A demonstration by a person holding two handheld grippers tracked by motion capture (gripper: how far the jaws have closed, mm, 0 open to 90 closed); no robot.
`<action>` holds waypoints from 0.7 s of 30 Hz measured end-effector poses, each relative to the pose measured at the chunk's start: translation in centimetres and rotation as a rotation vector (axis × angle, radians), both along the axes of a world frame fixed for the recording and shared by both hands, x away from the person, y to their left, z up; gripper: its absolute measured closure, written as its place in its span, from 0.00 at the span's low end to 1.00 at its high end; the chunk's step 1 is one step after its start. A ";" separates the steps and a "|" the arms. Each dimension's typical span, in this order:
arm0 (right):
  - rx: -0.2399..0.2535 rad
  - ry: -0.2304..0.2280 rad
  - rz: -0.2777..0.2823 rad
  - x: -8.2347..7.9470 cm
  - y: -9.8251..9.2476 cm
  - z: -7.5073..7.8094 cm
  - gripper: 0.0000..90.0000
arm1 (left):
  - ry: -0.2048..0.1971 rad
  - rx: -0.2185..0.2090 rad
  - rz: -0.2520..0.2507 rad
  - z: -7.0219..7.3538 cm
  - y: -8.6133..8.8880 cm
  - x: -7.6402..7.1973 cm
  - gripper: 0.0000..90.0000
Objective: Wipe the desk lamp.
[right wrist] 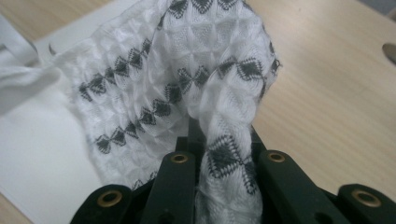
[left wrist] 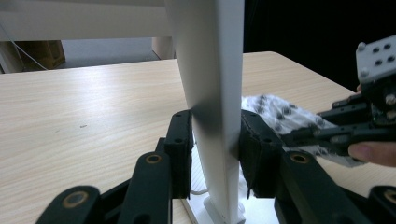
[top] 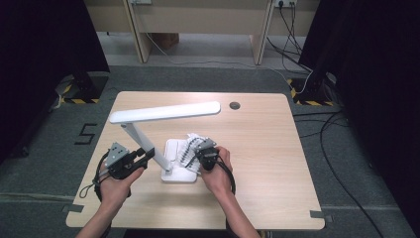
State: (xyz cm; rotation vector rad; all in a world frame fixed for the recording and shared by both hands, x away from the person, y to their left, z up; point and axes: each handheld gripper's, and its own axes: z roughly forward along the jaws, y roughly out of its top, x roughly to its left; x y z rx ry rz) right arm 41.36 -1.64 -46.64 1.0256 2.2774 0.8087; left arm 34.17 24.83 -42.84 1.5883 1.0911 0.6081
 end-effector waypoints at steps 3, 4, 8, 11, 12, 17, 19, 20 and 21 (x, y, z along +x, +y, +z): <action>0.007 -0.028 0.010 0.4 0.9 0.6 0.91 | -0.003 0.001 0.000 0.0 0.0 0.0 0.74; 0.010 -0.033 0.011 0.5 1.3 0.8 0.91 | -0.004 0.002 0.001 0.0 0.0 0.0 0.74; 0.017 -0.058 0.031 1.1 3.2 1.2 0.91 | -0.008 0.002 0.005 0.1 -0.1 -0.1 0.73; 0.021 -0.063 0.045 1.6 4.9 1.3 0.90 | -0.014 0.006 0.007 0.2 -0.1 -0.1 0.73; 0.028 -0.057 0.052 1.6 5.4 1.2 0.90 | -0.015 0.006 0.007 0.2 -0.1 -0.1 0.73; 0.012 -0.031 0.121 2.1 7.7 0.4 0.90 | -0.014 0.004 0.004 0.2 0.0 -0.1 0.73; 0.014 -0.003 0.127 2.2 8.2 -0.3 0.90 | -0.015 0.005 0.004 0.2 0.0 -0.1 0.72; 0.014 0.009 0.129 2.2 8.3 -0.7 0.90 | -0.015 0.005 0.003 0.2 0.0 -0.1 0.72; 0.005 0.013 0.137 2.3 8.3 -1.0 0.91 | -0.016 0.005 0.003 0.2 0.0 -0.1 0.72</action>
